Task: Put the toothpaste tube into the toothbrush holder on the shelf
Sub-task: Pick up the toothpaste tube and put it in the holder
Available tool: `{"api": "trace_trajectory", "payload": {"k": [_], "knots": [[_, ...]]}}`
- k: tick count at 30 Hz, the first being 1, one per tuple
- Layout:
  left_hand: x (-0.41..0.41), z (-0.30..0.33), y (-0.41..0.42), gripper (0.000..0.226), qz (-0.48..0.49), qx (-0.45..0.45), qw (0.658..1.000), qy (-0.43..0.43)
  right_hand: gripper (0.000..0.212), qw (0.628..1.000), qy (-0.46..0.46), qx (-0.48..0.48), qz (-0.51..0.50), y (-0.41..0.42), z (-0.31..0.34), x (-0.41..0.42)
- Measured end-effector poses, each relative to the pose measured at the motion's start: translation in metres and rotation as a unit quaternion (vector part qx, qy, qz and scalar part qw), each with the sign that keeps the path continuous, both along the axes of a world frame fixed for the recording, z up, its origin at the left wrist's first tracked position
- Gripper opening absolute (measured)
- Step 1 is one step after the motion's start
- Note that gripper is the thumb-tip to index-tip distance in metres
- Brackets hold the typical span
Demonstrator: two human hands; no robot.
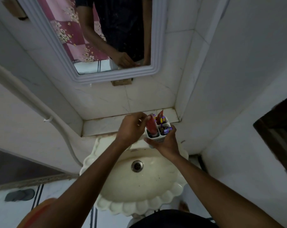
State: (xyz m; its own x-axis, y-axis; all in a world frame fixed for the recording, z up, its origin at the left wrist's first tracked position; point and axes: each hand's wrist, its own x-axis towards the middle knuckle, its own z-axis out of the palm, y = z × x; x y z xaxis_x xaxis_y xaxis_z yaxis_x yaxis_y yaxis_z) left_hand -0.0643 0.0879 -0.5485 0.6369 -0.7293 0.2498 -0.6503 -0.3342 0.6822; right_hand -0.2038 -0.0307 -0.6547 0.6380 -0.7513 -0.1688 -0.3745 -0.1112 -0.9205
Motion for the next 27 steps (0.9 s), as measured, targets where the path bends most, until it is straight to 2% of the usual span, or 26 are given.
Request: {"api": "trace_trajectory", "payload": {"k": [4,8,13,16,19,22,24,27], "knots": [[0.000,-0.006,-0.001,0.024,0.002,0.081,0.996,-0.046,0.142,1.000,0.009,-0.005,0.009,-0.001,0.001,-0.001],[-0.003,-0.008,-0.002,0.027,-0.018,0.150,0.980,-0.129,0.141,0.999,0.024,-0.012,0.018,-0.001,0.001,-0.002],[-0.004,-0.017,-0.012,0.019,0.006,0.233,0.959,-0.163,0.141,0.999,0.030,-0.016,0.011,0.001,0.000,-0.001],[0.000,-0.009,-0.018,0.019,-0.023,0.257,0.958,-0.129,0.145,0.999,0.034,-0.020,0.008,0.001,-0.002,-0.003],[0.002,-0.012,-0.016,0.018,-0.070,0.208,0.974,-0.061,0.141,0.999,0.029,-0.020,-0.006,0.001,-0.003,-0.001],[0.009,-0.016,-0.009,0.014,-0.046,0.195,0.977,-0.066,0.140,1.000,0.026,-0.014,-0.009,0.001,0.002,0.002],[0.014,-0.013,-0.008,0.013,-0.034,0.252,0.960,-0.115,0.143,1.000,0.026,-0.012,-0.010,0.002,0.002,0.003],[0.007,-0.009,-0.015,0.023,-0.044,0.380,0.909,-0.166,0.141,0.999,0.035,-0.012,-0.009,0.004,-0.001,0.004]]}}
